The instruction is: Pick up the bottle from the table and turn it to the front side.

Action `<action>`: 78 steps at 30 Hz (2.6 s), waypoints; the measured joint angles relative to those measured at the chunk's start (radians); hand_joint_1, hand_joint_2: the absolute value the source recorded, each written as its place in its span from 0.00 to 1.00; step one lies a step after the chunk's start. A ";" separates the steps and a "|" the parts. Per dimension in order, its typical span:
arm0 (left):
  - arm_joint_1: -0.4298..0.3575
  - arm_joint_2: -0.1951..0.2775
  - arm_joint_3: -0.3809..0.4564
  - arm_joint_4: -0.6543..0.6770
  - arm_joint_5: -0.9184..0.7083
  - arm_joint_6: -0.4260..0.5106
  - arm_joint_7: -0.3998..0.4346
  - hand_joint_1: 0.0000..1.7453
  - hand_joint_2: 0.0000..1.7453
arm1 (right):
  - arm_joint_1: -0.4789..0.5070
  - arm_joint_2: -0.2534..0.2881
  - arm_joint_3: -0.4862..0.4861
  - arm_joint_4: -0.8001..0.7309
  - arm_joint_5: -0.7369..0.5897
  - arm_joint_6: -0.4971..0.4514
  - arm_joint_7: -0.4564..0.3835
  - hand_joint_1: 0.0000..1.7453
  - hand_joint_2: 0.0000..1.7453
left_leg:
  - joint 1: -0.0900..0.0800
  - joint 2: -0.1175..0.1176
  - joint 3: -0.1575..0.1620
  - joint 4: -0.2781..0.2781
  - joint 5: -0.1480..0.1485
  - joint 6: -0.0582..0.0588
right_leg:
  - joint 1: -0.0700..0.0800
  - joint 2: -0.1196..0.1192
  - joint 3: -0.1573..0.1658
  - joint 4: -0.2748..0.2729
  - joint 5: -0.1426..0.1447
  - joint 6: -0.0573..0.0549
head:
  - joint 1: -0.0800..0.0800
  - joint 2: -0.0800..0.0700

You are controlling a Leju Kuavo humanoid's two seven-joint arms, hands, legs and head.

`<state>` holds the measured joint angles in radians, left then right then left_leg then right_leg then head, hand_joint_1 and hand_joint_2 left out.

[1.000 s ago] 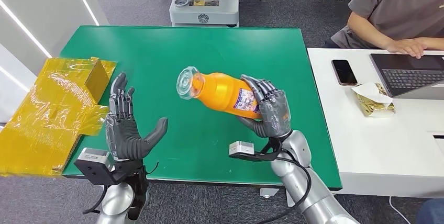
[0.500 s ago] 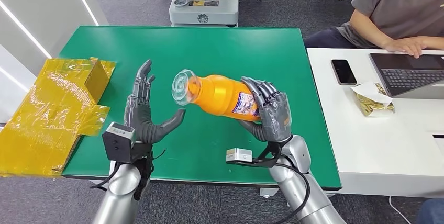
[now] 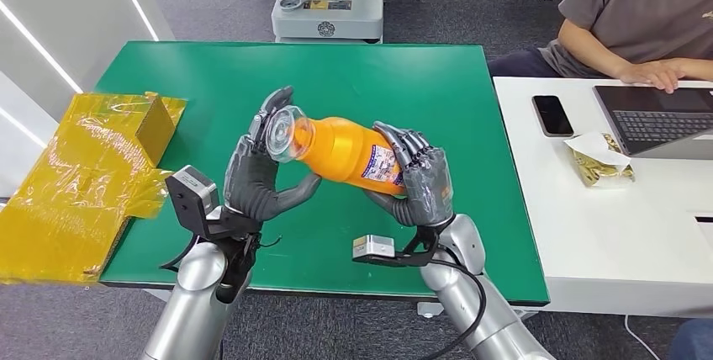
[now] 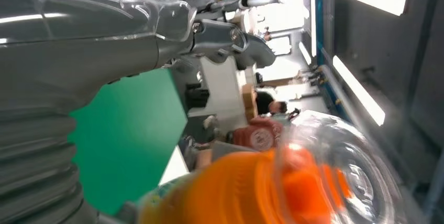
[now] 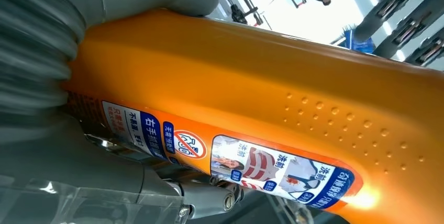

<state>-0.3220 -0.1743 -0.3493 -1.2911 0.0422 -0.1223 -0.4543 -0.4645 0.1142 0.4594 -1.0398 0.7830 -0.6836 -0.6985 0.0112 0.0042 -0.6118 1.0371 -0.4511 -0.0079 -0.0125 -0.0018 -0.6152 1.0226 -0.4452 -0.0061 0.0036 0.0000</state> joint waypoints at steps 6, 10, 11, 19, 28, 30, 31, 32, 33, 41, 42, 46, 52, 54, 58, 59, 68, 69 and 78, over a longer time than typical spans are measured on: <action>-0.020 0.001 -0.046 -0.023 0.037 -0.013 0.025 0.00 1.00 | -0.033 0.043 0.015 0.088 0.003 0.000 0.013 1.00 1.00 | 0.000 0.000 0.000 0.000 0.000 0.000 | 0.000 0.000 0.000 0.001 0.000 0.000 | 0.000 0.000; -0.032 0.003 -0.074 -0.031 0.051 0.014 0.050 0.00 1.00 | -0.056 0.070 0.032 0.119 -0.012 0.000 0.055 1.00 1.00 | 0.000 0.000 0.000 0.000 0.000 0.000 | 0.000 0.000 0.000 0.001 0.000 0.000 | 0.000 0.000; -0.035 0.004 -0.080 -0.033 0.052 0.019 0.053 0.00 1.00 | -0.060 0.073 0.035 0.120 -0.015 0.000 0.062 1.00 1.00 | 0.000 0.000 0.000 0.000 0.000 0.000 | 0.000 0.000 0.000 0.001 0.000 0.000 | 0.000 0.000; -0.041 0.010 -0.102 -0.033 0.053 0.029 0.056 0.00 1.00 | -0.070 0.077 0.045 0.122 -0.020 0.000 0.083 1.00 1.00 | 0.000 0.000 0.000 0.000 0.000 0.000 | 0.000 0.000 0.000 0.000 0.000 0.000 | 0.000 0.000; -0.042 0.010 -0.124 -0.033 0.038 0.066 0.056 0.00 1.00 | -0.070 0.077 0.053 0.120 -0.079 0.000 0.089 1.00 1.00 | 0.000 0.000 0.000 0.000 0.000 0.000 | 0.000 0.000 0.000 0.000 0.000 0.000 | 0.000 0.000; -0.042 0.010 -0.127 -0.033 0.031 0.075 0.056 0.00 1.00 | -0.071 0.077 0.058 0.120 -0.098 0.000 0.093 1.00 1.00 | 0.000 0.000 0.000 0.000 0.000 0.000 | 0.000 0.000 0.000 0.000 0.000 0.000 | 0.000 0.000; -0.042 0.010 -0.130 -0.032 0.027 0.081 0.056 0.00 1.00 | -0.071 0.077 0.061 0.120 -0.112 0.001 0.096 1.00 1.00 | 0.000 0.000 0.000 0.000 0.000 0.000 | 0.000 0.000 0.000 0.000 0.000 0.000 | 0.000 0.000; -0.042 0.009 -0.132 -0.031 0.023 0.088 0.056 0.00 1.00 | -0.073 0.077 0.063 0.120 -0.129 0.004 0.100 1.00 1.00 | 0.000 0.000 0.000 0.000 0.000 0.000 | 0.000 0.000 0.000 0.000 0.000 0.000 | 0.000 0.000; -0.042 0.009 -0.135 -0.030 0.017 0.097 0.056 0.00 1.00 | -0.075 0.078 0.066 0.121 -0.151 0.008 0.103 1.00 1.00 | 0.000 0.000 0.000 0.000 0.000 0.000 | 0.000 0.000 0.000 0.000 0.000 0.000 | 0.000 0.000; -0.046 -0.004 -0.137 -0.005 -0.058 0.335 -0.002 0.00 1.00 | -0.097 0.096 0.114 0.147 -0.223 0.053 0.150 1.00 1.00 | 0.000 0.000 0.000 0.000 0.000 0.000 | 0.000 0.000 0.000 0.000 0.000 0.000 | 0.000 0.000; -0.046 -0.006 -0.135 -0.005 -0.062 0.358 -0.006 0.00 1.00 | -0.100 0.099 0.121 0.153 -0.229 0.054 0.153 1.00 1.00 | 0.000 -0.001 0.000 0.000 0.000 0.000 | 0.000 0.000 0.000 0.000 0.000 0.000 | 0.000 0.000; -0.046 -0.009 -0.126 -0.005 -0.077 0.414 -0.015 0.00 1.00 | -0.113 0.105 0.141 0.186 -0.240 0.080 0.167 1.00 1.00 | 0.000 0.000 0.000 0.000 0.000 0.000 | 0.000 0.000 0.000 0.000 0.000 0.000 | 0.000 0.000; -0.046 -0.009 -0.102 -0.003 -0.080 0.438 -0.001 0.00 1.00 | -0.148 0.113 0.182 0.267 -0.223 0.154 0.223 1.00 1.00 | 0.000 0.000 0.000 0.000 0.000 0.000 | 0.000 0.000 0.000 0.000 0.000 0.000 | 0.000 0.000; -0.044 -0.009 -0.092 -0.002 -0.080 0.438 0.003 0.00 1.00 | -0.154 0.114 0.191 0.287 -0.217 0.164 0.229 1.00 1.00 | 0.000 -0.001 0.000 0.000 0.000 0.000 | 0.000 0.000 0.000 0.000 0.000 0.000 | 0.000 0.000; -0.038 -0.009 -0.081 -0.002 -0.082 0.442 0.003 0.00 1.00 | -0.160 0.118 0.202 0.308 -0.210 0.168 0.233 1.00 1.00 | 0.000 -0.001 0.000 0.000 0.000 0.000 | 0.000 0.000 0.000 0.000 0.000 0.000 | 0.000 0.000; -0.036 -0.009 -0.078 -0.002 -0.084 0.443 0.003 0.00 1.00 | -0.161 0.119 0.203 0.311 -0.206 0.168 0.236 1.00 1.00 | 0.000 -0.001 0.000 0.000 0.000 0.000 | 0.000 0.000 0.000 0.000 0.000 0.000 | 0.000 0.000; -0.033 -0.011 -0.068 0.002 -0.112 0.421 0.044 0.00 1.00 | -0.161 0.120 0.204 0.319 -0.178 0.085 0.239 1.00 1.00 | 0.000 0.000 0.000 0.000 0.000 0.000 | 0.000 0.000 -0.001 0.000 0.000 0.000 | 0.000 0.000; -0.033 -0.012 -0.068 0.003 -0.114 0.417 0.047 0.00 1.00 | -0.160 0.120 0.203 0.317 -0.180 0.066 0.231 1.00 1.00 | 0.000 0.000 0.000 0.000 0.000 0.000 | 0.000 0.000 0.000 0.000 0.000 0.000 | 0.000 0.000; -0.038 -0.028 -0.066 0.008 -0.118 0.391 0.056 0.00 1.00 | -0.125 0.130 0.124 0.241 -0.155 0.000 0.109 1.00 1.00 | 0.000 -0.001 0.000 0.000 0.000 0.000 | 0.000 0.000 0.000 0.000 0.000 0.000 | 0.000 0.000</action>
<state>-0.3602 -0.2024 -0.4158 -1.2833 -0.0755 0.2692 -0.3979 -0.5893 0.2441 0.5838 -0.7990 0.6281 -0.6836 -0.5895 0.0114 0.0036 -0.6123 1.0371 -0.4511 -0.0080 -0.0124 -0.0022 -0.6157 1.0228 -0.4453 -0.0062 0.0035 0.0000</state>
